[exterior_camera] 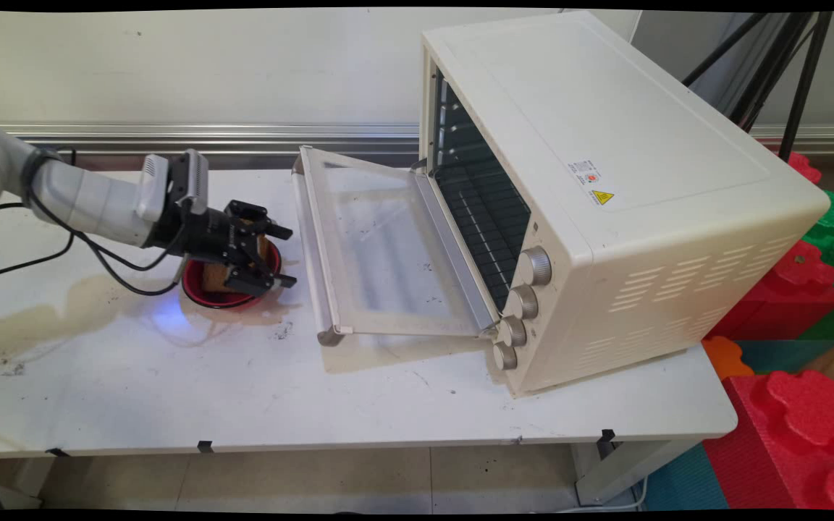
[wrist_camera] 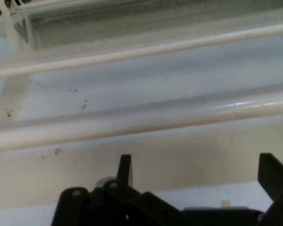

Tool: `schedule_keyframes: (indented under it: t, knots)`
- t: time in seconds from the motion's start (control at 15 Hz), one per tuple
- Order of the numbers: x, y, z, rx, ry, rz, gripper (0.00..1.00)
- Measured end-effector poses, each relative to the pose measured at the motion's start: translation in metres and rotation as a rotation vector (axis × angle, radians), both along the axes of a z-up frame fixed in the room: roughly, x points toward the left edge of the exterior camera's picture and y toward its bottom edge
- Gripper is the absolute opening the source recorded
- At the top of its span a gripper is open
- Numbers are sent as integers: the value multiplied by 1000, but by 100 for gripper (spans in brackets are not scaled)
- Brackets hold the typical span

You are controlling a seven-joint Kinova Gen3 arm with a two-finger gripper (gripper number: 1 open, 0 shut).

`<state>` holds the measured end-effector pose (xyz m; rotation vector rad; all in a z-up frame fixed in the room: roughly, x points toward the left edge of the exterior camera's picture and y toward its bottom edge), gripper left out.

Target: Close the oven

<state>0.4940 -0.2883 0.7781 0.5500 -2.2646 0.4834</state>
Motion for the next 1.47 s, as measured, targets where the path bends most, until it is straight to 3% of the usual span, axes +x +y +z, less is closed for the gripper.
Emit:
schedule_keyframes:
  t: [0.73, 0.8, 1.47]
  knots:
    - [-19, -15, -21, 24, 18, 24, 100]
    - [-19, -16, -22, 26, 21, 27, 0]
    - [-22, -19, -27, 46, 60, 56, 0]
